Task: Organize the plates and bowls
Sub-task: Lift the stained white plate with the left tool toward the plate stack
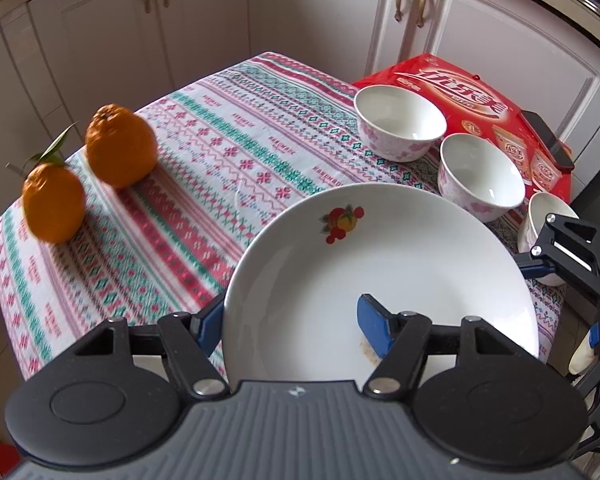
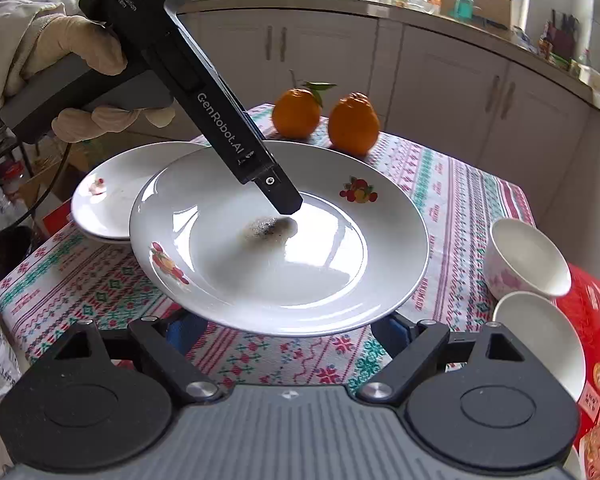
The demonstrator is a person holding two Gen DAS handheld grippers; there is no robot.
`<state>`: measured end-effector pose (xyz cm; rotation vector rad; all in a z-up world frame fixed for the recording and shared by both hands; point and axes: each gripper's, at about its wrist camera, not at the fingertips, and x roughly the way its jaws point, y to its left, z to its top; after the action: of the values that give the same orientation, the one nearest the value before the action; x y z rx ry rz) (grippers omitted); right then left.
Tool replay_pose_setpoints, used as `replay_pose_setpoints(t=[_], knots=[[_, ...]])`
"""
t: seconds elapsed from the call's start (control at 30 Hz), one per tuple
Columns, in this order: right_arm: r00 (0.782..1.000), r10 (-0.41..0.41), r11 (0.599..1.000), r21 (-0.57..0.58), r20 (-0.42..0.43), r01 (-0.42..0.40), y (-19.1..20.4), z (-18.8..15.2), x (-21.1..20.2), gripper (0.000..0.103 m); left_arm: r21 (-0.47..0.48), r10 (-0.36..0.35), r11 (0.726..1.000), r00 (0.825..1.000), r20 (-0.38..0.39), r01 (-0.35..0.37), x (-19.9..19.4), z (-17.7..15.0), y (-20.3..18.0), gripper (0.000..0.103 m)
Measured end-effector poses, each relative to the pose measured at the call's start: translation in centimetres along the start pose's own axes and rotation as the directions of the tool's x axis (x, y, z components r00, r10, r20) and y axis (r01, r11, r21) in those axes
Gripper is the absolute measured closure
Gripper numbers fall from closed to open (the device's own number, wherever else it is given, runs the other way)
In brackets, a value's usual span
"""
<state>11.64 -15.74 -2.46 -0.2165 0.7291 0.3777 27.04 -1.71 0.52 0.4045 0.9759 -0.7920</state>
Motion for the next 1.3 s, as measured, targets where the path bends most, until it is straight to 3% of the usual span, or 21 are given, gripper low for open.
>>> replay_pose_setpoints(t=[0.77,1.3], knots=[[0.991,0.131,0.977,-0.17,-0.005,-0.13,5.8,2.6,1.4,0.012,-0.19,0.092,0.978,0.995,0.03,-0.085,-4.9,-7.4,4.4,0.035],[0.982,0.182,0.952,-0.243,-0.047,-0.188,7.4,4.9,5.4,0.012,-0.318,0.102,0.944,0.995,0.017,-0.091,-4.0,-10.4,9.1,0.035]])
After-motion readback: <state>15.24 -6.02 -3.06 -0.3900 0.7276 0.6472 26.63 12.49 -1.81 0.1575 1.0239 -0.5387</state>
